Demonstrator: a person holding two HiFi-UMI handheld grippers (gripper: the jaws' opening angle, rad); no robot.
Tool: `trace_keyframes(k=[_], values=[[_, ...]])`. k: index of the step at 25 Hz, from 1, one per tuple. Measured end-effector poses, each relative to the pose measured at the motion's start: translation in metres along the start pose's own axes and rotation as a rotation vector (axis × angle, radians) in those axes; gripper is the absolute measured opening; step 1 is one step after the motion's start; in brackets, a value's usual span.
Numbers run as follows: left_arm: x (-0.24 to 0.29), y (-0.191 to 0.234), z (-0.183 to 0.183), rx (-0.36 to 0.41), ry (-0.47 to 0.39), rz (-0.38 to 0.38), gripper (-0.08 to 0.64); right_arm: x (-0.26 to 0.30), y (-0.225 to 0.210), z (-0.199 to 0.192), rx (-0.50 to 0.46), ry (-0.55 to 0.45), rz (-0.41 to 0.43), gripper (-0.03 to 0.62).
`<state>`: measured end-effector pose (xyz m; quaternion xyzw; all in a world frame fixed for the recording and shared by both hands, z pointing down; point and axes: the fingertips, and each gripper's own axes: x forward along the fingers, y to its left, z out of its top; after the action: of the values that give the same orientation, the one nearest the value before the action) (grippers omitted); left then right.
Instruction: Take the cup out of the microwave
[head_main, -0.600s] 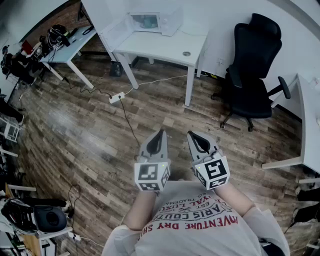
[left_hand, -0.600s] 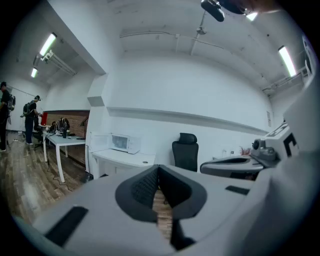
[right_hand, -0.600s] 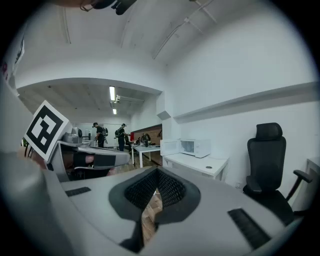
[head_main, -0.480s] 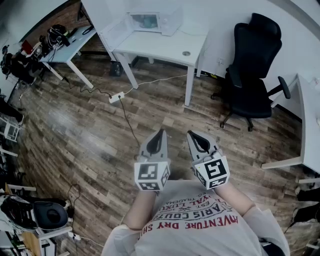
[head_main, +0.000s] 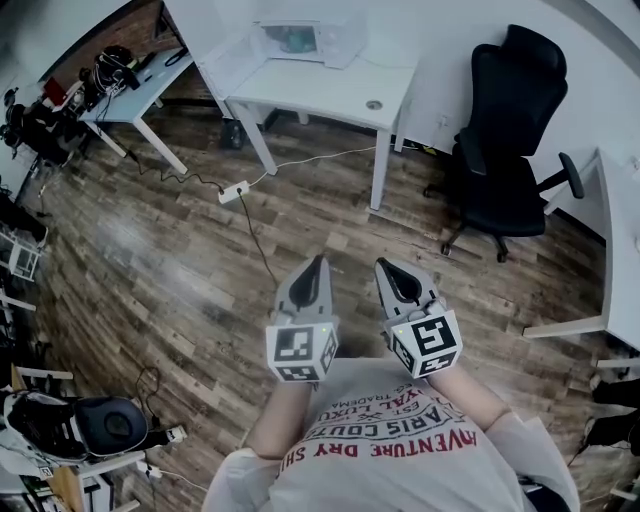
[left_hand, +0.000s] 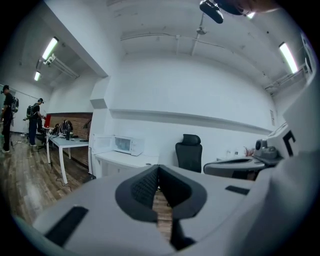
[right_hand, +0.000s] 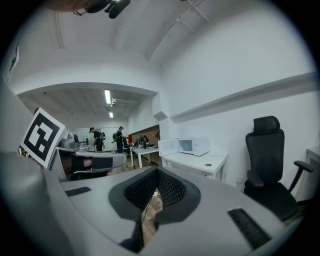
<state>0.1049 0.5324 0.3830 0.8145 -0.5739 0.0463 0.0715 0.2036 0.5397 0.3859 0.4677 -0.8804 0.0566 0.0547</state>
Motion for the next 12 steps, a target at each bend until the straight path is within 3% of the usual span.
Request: trace_keyframes(k=[7, 12], values=[[0.009, 0.02, -0.005, 0.008, -0.009, 0.062, 0.005, 0.017, -0.005, -0.015, 0.062, 0.044, -0.004, 0.009], [0.032, 0.052, -0.01, -0.016, 0.006, 0.062, 0.005, 0.054, -0.008, -0.018, 0.08, 0.063, -0.017, 0.009]])
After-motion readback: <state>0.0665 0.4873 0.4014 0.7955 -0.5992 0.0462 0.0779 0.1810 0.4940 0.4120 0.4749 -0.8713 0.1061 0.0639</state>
